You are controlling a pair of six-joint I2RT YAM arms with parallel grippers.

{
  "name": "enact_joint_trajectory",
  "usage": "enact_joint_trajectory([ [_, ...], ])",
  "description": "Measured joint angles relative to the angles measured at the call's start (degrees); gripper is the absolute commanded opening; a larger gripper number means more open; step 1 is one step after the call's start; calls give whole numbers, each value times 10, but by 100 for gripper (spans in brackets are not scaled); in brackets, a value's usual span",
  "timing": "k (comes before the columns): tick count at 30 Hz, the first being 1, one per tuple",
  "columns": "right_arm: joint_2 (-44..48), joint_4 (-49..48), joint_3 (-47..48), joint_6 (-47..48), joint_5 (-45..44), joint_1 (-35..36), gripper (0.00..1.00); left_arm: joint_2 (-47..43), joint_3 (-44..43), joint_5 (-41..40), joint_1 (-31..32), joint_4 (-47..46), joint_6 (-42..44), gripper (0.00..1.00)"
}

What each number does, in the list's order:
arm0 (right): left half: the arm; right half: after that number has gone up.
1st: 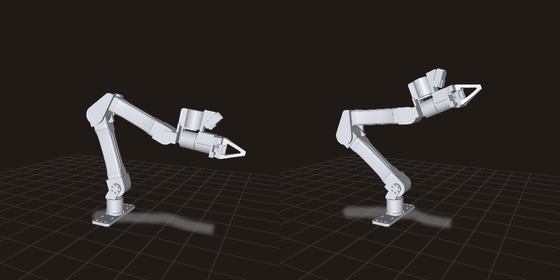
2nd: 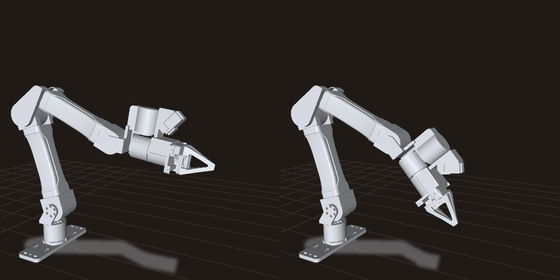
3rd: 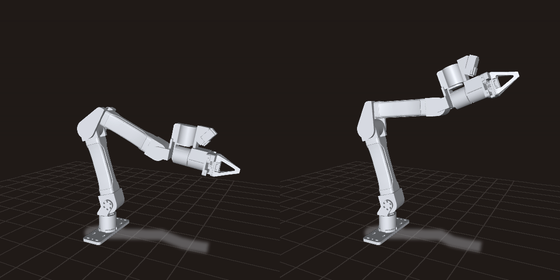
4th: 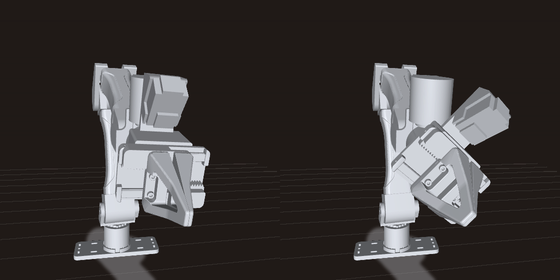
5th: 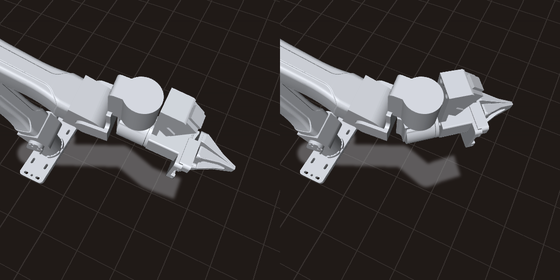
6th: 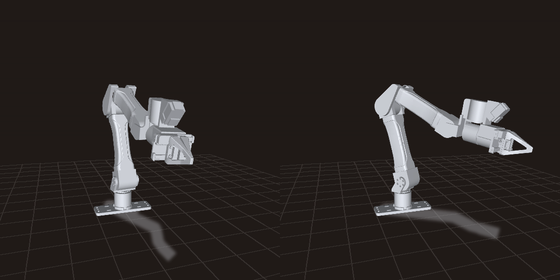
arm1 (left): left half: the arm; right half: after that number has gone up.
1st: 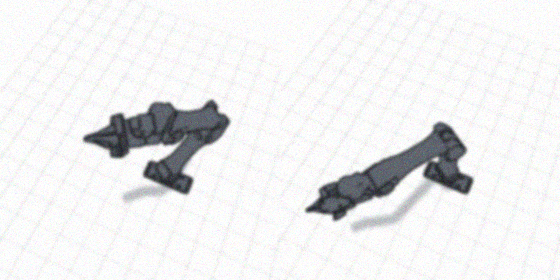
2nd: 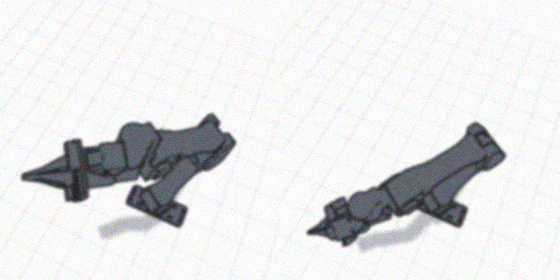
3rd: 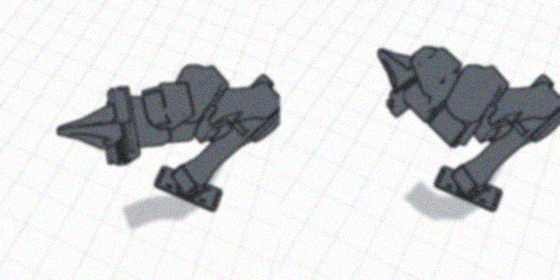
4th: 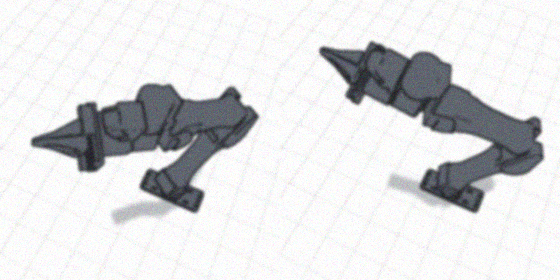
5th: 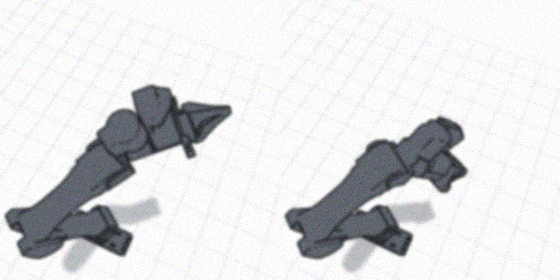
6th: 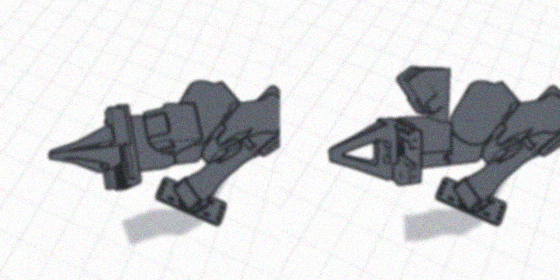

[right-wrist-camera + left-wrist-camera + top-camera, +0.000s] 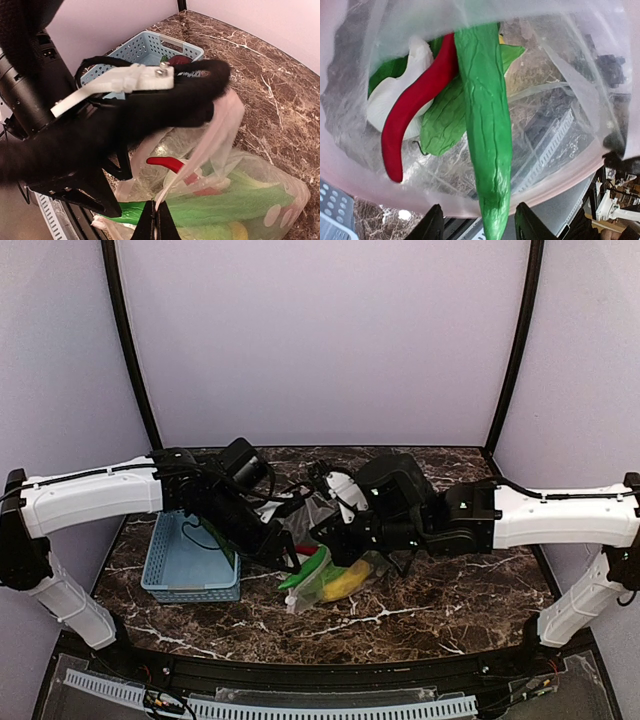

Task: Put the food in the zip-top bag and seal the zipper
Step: Place the fake vegetable in the zipper food storage bag, then adjust the zipper food storage bag at the center of the board.

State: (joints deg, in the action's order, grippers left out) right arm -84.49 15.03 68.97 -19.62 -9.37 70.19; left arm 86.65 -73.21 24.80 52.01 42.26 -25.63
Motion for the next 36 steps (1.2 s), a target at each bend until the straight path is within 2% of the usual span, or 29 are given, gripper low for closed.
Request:
enact_joint_trajectory([
  [5,1,0,-6,-46,-2,-7,0,-42,8,-39,0,16,7,69],
  [10,3,0,-14,-79,4,-27,0,-107,22,-66,0,19,4,76],
  [13,6,1,-17,-92,6,-39,0,-145,38,-70,0,17,-4,73],
  [16,7,1,-18,-99,7,-46,0,-172,79,-66,0,4,-24,66],
  [22,8,1,-19,-103,8,-52,0,-198,196,-43,0,-53,-87,58],
  [26,8,1,-19,-103,9,-55,0,-220,231,-27,0,-99,-123,53],
  [31,8,1,-19,-103,19,-56,0,-226,232,-26,0,-148,-138,54],
  [36,8,1,-19,-105,31,-56,0,-220,232,-68,0,-159,-149,55],
])
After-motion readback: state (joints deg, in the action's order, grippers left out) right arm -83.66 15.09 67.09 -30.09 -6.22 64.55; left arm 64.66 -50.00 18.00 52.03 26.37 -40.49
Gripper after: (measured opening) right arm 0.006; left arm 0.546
